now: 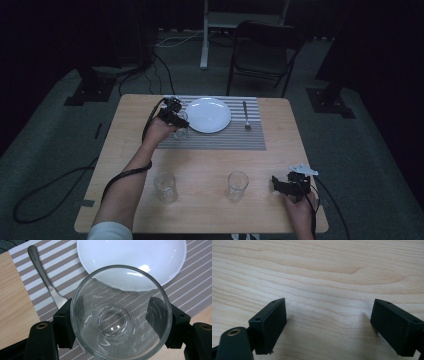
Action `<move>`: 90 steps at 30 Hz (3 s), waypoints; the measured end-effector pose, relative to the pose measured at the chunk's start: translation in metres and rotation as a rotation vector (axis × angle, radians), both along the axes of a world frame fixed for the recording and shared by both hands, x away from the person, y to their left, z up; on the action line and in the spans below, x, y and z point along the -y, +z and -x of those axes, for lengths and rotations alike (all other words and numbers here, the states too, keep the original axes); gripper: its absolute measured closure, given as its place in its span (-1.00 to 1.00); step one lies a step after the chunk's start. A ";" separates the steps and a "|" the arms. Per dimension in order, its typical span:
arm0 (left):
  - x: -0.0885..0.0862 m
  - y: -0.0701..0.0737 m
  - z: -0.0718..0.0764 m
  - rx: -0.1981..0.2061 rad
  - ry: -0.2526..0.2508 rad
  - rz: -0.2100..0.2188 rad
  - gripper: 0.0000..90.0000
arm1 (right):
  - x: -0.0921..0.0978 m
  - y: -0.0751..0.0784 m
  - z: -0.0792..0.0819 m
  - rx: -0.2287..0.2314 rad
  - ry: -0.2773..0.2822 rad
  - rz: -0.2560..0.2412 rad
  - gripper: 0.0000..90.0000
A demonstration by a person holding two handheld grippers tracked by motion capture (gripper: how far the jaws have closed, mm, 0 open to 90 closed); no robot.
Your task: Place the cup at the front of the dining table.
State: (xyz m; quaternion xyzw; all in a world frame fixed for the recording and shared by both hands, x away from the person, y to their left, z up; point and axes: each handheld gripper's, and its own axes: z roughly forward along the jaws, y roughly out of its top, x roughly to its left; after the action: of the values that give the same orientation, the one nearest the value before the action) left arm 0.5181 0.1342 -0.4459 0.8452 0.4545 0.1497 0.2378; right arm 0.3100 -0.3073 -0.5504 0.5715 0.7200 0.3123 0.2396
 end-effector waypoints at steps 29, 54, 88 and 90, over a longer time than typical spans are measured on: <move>-0.031 -0.022 0.020 0.011 0.042 0.107 -1.00 | 0.000 0.000 0.000 0.000 0.000 0.001 -0.71; -0.083 -0.055 0.068 0.011 0.089 0.074 -1.00 | 0.000 0.000 0.000 0.000 0.000 0.001 -0.71; -0.152 -0.078 0.140 0.114 0.277 0.070 -1.00 | 0.000 0.000 0.000 0.000 -0.003 0.000 -0.71; -0.154 -0.079 0.146 0.121 0.279 0.076 -1.00 | 0.000 0.000 0.000 0.001 -0.003 0.001 -0.71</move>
State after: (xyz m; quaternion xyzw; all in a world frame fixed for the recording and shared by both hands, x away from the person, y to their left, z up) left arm 0.3721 0.2886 -0.5250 0.7538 0.5578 0.2145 0.2733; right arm 0.3096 -0.3073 -0.5503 0.5724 0.7192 0.3120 0.2405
